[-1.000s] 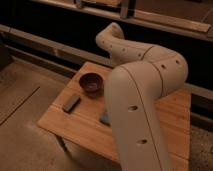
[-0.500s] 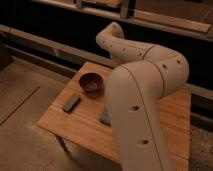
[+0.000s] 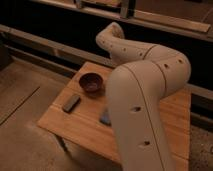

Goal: Place the pepper in the ceramic cup

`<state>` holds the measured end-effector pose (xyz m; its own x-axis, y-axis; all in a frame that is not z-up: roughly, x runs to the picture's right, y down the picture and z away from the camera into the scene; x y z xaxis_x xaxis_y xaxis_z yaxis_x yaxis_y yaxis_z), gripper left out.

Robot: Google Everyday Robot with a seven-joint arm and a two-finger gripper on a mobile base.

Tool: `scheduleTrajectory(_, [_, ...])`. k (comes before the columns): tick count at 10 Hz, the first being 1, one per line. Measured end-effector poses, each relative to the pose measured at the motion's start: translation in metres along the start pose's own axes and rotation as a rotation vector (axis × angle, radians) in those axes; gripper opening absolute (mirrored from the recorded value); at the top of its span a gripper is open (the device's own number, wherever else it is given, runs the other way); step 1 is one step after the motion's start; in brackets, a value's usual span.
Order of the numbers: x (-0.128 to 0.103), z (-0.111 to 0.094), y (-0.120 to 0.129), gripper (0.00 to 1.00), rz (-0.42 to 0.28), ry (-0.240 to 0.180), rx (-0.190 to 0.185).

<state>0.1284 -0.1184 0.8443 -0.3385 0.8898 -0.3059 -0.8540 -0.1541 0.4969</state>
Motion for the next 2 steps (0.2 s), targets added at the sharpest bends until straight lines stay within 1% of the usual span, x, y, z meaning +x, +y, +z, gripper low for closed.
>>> scheduleTrajectory(2, [-0.0002,-0.0009,0.0000,0.05,0.000,-0.001,-0.001])
